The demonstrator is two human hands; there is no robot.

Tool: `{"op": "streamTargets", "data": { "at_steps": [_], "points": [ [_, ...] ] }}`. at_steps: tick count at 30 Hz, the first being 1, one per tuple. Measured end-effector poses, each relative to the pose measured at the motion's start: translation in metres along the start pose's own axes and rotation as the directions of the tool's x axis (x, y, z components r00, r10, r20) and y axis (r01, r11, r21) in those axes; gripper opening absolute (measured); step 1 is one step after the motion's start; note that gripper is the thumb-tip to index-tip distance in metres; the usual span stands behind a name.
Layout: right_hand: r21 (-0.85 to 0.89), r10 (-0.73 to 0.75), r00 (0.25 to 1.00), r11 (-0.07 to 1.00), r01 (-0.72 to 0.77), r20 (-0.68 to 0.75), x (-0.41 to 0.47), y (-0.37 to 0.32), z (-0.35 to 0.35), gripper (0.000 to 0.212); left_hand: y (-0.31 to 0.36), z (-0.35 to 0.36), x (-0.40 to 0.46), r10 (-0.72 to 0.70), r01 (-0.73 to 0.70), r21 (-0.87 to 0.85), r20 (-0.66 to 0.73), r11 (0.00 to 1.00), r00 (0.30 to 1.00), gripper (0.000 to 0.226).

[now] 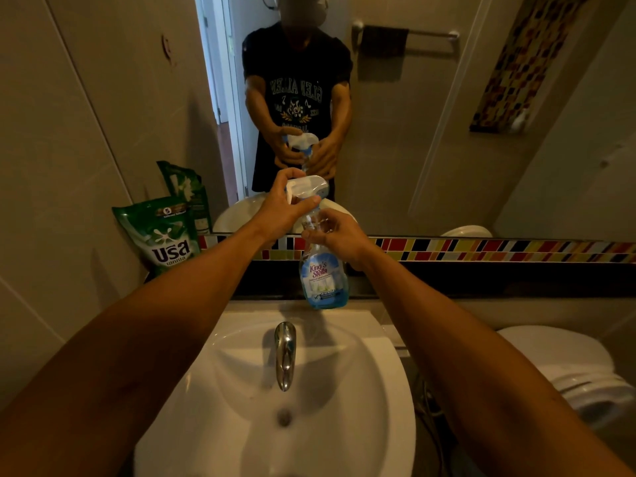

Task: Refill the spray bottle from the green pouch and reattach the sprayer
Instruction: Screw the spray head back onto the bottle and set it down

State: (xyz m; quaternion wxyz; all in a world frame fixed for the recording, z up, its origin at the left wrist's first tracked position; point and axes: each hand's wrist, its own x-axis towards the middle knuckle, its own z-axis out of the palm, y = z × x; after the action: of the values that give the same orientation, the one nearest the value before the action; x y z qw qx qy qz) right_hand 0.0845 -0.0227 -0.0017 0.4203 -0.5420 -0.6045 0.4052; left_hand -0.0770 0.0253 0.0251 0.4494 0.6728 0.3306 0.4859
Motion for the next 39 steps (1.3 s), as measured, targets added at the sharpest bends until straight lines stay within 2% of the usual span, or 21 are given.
{"op": "streamTargets", "data": {
  "at_steps": [3, 7, 14, 19, 22, 27, 34, 39],
  "points": [
    [-0.006, 0.0, 1.0, 1.0, 0.0, -0.002, 0.0, -0.001, 0.0, 0.037, 0.0, 0.0, 0.001, 0.031, -0.031, 0.043, -0.007, 0.999, 0.999, 0.056],
    [0.015, 0.011, 1.0, 1.0, -0.011, 0.009, -0.001, 0.001, -0.001, 0.04, 0.002, -0.004, 0.003, -0.023, 0.021, 0.061, 0.024, 0.998, 0.999, 0.055],
    [0.006, 0.005, 1.0, 1.0, -0.005, 0.009, -0.001, -0.002, 0.0, 0.04, 0.0, -0.002, -0.001, 0.015, -0.016, 0.022, 0.033, 1.0, 0.999, 0.059],
    [0.003, 0.01, 1.0, 1.0, -0.01, 0.014, -0.003, -0.001, 0.001, 0.038, -0.002, -0.007, 0.002, -0.03, 0.027, 0.068, 0.049, 0.997, 0.998, 0.056],
    [-0.005, 0.007, 1.0, 1.0, -0.007, 0.016, -0.004, -0.001, 0.002, 0.038, 0.0, -0.005, 0.001, -0.044, 0.043, 0.033, 0.033, 0.999, 0.998, 0.057],
    [-0.006, -0.031, 1.0, 1.0, 0.031, 0.003, -0.004, -0.006, 0.004, 0.037, -0.001, -0.002, -0.002, 0.017, -0.017, 0.002, -0.003, 1.0, 1.0, 0.062],
    [0.096, 0.039, 0.994, 0.994, -0.049, 0.099, -0.003, -0.007, -0.001, 0.037, -0.001, -0.012, 0.001, -0.031, 0.033, -0.065, 0.033, 0.997, 0.999, 0.056],
    [0.045, 0.025, 0.999, 0.999, -0.027, 0.044, -0.004, -0.007, 0.004, 0.03, -0.002, -0.008, 0.001, -0.005, 0.004, 0.056, 0.018, 0.998, 1.0, 0.056]
  ]
}}
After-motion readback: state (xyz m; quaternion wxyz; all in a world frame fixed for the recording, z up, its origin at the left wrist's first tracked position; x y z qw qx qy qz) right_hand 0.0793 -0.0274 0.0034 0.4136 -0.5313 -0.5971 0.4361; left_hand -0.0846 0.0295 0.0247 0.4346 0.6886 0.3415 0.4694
